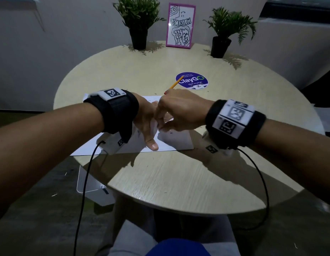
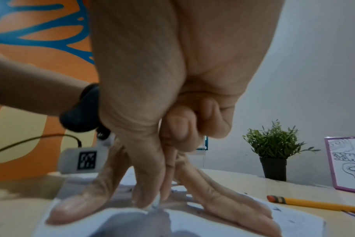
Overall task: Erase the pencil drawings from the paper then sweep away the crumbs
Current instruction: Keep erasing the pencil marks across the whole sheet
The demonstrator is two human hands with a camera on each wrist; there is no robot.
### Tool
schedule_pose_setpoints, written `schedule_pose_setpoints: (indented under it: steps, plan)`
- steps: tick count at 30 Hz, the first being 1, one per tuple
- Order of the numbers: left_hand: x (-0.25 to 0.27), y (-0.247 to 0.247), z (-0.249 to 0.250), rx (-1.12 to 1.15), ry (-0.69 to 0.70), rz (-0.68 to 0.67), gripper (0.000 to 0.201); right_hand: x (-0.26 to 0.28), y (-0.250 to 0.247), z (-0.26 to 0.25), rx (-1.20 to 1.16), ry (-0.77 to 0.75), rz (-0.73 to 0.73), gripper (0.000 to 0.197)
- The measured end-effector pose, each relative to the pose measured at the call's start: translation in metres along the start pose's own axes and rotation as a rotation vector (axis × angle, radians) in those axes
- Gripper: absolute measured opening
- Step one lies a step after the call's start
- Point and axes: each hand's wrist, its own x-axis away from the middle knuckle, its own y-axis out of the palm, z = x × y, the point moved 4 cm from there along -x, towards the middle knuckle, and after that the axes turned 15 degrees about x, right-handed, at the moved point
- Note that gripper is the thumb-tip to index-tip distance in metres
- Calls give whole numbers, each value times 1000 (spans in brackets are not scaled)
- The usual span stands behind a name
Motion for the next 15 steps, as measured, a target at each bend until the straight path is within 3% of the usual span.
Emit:
schedule_pose_setpoints:
  steps: [3, 5, 7, 9, 11, 13, 15]
  plan:
    - [-4, 1, -2, 4, 23, -39, 75, 4, 13, -5, -27, -47, 7, 9]
    - [-12, 1, -7, -13, 77, -54, 95, 24, 16, -6, -111, -57, -3, 8]
    - [-15, 1, -9, -20, 70, -38, 129, 42, 18, -6, -89, -83, -109, 7]
    - [-17, 1, -11, -25, 43, -31, 138, 47, 15, -5, -38, -106, -196, 6]
    - [-11, 2, -8, -33, 39, -41, 125, 35, 8, -5, -56, -80, -137, 5]
    - [-2, 2, -2, -20, 20, -35, 91, 14, 2, -5, -29, -26, -63, 4]
    - [-2, 2, -1, -2, -6, -41, 73, 1, 2, -8, 22, -27, -46, 6]
